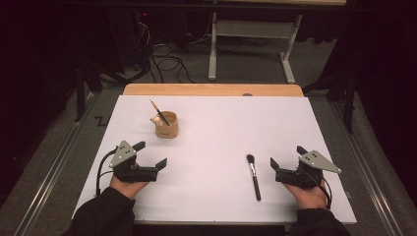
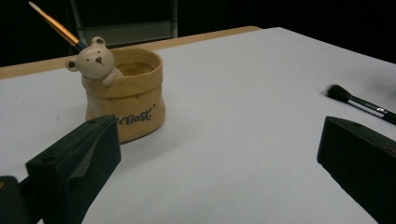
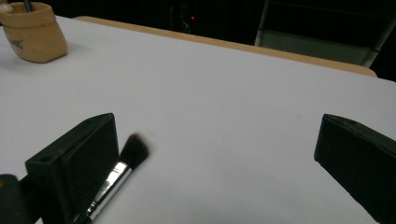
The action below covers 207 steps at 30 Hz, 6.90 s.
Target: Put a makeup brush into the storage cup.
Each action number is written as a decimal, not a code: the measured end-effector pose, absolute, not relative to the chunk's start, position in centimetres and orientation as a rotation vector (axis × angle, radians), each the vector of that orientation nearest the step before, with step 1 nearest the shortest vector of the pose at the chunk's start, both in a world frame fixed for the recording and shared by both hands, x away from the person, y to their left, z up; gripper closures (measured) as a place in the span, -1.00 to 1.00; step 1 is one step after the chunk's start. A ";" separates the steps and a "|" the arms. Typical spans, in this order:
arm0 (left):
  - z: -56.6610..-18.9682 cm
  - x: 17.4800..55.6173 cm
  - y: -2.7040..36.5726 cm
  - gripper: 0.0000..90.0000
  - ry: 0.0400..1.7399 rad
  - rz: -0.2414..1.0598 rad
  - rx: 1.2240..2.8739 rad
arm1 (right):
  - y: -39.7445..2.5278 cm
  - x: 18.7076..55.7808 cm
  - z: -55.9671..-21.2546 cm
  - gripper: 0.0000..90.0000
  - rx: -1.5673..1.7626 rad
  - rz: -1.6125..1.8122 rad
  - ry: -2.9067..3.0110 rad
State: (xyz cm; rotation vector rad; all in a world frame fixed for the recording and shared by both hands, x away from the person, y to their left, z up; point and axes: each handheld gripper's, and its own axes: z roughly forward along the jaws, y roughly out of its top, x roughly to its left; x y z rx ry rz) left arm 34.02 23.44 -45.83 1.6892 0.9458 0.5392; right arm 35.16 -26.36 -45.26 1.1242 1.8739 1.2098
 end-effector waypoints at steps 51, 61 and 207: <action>-45.6 33.6 23.3 -0.99 0.948 0.525 1.687 | -26.7 37.6 -45.0 -0.91 1.447 0.617 2.350; -45.6 33.6 23.3 -0.99 0.945 0.524 1.684 | -26.2 38.0 -44.7 -0.85 1.453 0.552 2.407; -45.8 33.5 23.5 -0.94 0.956 0.518 1.690 | -20.3 38.7 -43.6 0.79 1.433 0.499 2.434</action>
